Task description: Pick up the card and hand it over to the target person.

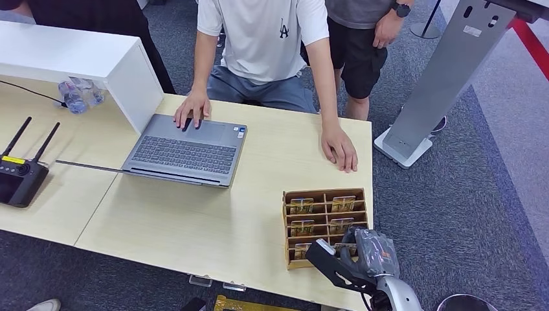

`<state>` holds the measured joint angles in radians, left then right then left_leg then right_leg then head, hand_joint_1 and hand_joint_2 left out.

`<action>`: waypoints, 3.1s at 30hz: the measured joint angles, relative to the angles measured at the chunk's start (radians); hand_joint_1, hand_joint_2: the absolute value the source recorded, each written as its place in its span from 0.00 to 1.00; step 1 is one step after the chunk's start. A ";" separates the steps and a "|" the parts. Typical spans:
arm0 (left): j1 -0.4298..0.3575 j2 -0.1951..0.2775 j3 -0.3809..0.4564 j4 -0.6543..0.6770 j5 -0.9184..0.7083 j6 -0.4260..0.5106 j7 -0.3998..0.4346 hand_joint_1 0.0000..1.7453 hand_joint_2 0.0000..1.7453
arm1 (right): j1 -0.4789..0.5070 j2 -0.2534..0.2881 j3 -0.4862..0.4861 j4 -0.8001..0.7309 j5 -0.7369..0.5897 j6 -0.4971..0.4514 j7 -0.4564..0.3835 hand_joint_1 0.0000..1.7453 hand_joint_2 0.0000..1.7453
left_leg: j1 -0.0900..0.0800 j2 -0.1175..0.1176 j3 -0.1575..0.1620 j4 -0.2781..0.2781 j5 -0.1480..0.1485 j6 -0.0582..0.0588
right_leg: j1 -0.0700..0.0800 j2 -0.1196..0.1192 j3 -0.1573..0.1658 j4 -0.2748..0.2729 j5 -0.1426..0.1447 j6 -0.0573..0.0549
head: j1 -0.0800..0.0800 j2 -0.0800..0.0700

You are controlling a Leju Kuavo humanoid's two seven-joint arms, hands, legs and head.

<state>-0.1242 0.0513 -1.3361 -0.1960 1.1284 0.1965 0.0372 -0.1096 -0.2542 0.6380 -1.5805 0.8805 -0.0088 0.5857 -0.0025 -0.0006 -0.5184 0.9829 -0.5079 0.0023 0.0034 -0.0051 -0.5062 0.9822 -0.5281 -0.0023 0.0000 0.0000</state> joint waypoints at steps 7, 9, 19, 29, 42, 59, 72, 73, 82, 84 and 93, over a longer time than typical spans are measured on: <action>-0.001 0.010 -0.005 0.000 -0.010 0.008 -0.017 0.00 1.00 | 0.009 -0.004 -0.003 -0.005 -0.003 -0.003 -0.004 1.00 1.00 | 0.000 -0.001 -0.001 0.000 0.001 0.000 | 0.000 0.000 -0.001 0.000 0.001 0.000 | 0.000 0.000; -0.001 0.011 -0.001 0.000 -0.006 0.011 -0.015 0.00 1.00 | 0.006 -0.005 0.000 -0.005 -0.003 -0.003 -0.004 1.00 1.00 | 0.000 0.000 0.000 0.000 0.000 0.000 | 0.000 0.000 0.000 0.000 0.000 0.000 | 0.000 0.000; 0.002 0.009 0.017 0.003 0.011 0.013 0.005 0.00 1.00 | -0.020 -0.002 0.002 -0.039 -0.017 -0.019 -0.039 1.00 1.00 | 0.000 0.001 0.000 0.000 0.000 0.000 | 0.000 0.001 0.000 0.001 0.000 0.000 | 0.000 0.000; 0.001 0.010 0.012 0.003 0.004 0.004 -0.007 0.00 1.00 | -0.073 -0.061 -0.072 -0.407 0.000 -0.015 -0.122 1.00 1.00 | -0.001 0.002 -0.004 0.004 -0.001 0.000 | -0.001 0.002 -0.005 0.005 -0.001 0.000 | 0.000 0.000; 0.001 -0.002 0.014 0.004 0.013 0.001 0.009 0.00 1.00 | -0.212 -0.004 0.056 -0.325 0.138 -0.186 -0.332 1.00 1.00 | 0.000 0.002 -0.001 0.001 0.000 0.000 | 0.000 0.002 -0.002 0.001 0.001 0.000 | 0.000 0.000; 0.001 0.001 0.035 0.003 0.044 -0.086 0.006 0.00 1.00 | -0.251 0.053 0.112 -0.004 0.238 -0.450 -0.390 1.00 1.00 | 0.000 0.003 0.001 -0.001 0.000 0.000 | 0.000 0.003 0.001 0.000 0.001 0.000 | 0.000 0.000; 0.004 0.000 0.040 0.007 0.055 -0.071 0.017 0.00 0.25 | -0.224 0.079 0.111 0.078 -0.055 -0.483 -0.475 0.00 1.00 | 0.000 0.001 0.001 0.000 0.000 0.000 | 0.000 0.001 0.001 0.000 0.000 0.000 | 0.000 0.000; 0.004 0.000 0.037 0.007 0.052 -0.058 0.017 0.00 0.00 | -0.211 0.083 0.101 0.085 -0.164 -0.480 -0.515 0.00 1.00 | 0.000 0.001 0.001 -0.001 0.000 0.000 | 0.000 0.001 0.001 -0.001 0.000 0.000 | 0.000 0.000; 0.005 -0.004 0.041 0.007 0.054 -0.025 0.004 0.00 0.00 | -0.098 0.081 0.014 0.115 -0.593 -0.421 -0.672 0.00 1.00 | 0.000 -0.002 0.001 -0.001 0.001 0.000 | 0.000 -0.001 0.002 -0.002 0.000 0.000 | 0.000 0.000; 0.006 -0.004 0.044 0.006 0.057 -0.026 0.004 0.00 0.00 | -0.084 0.077 -0.005 0.102 -0.614 -0.415 -0.662 0.00 1.00 | 0.000 -0.002 0.000 -0.001 0.001 0.000 | 0.000 -0.001 0.001 -0.001 0.000 0.000 | 0.000 0.000; 0.005 -0.001 0.037 0.005 0.052 -0.018 -0.009 0.00 0.00 | -0.014 0.007 -0.130 -0.013 -0.602 -0.402 -0.548 0.00 1.00 | 0.000 -0.003 -0.002 0.001 0.000 0.000 | 0.000 -0.003 0.000 0.001 -0.001 0.000 | 0.000 0.000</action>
<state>-0.1197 0.0498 -1.2996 -0.1906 1.1805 0.1787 0.0284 -0.1232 -0.2470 0.5081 -1.5937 0.2785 -0.4107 0.0376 -0.0026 -0.0037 -0.5200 0.9840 -0.5078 0.0027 0.0033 -0.0081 -0.5067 0.9828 -0.5288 -0.0021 0.0000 0.0000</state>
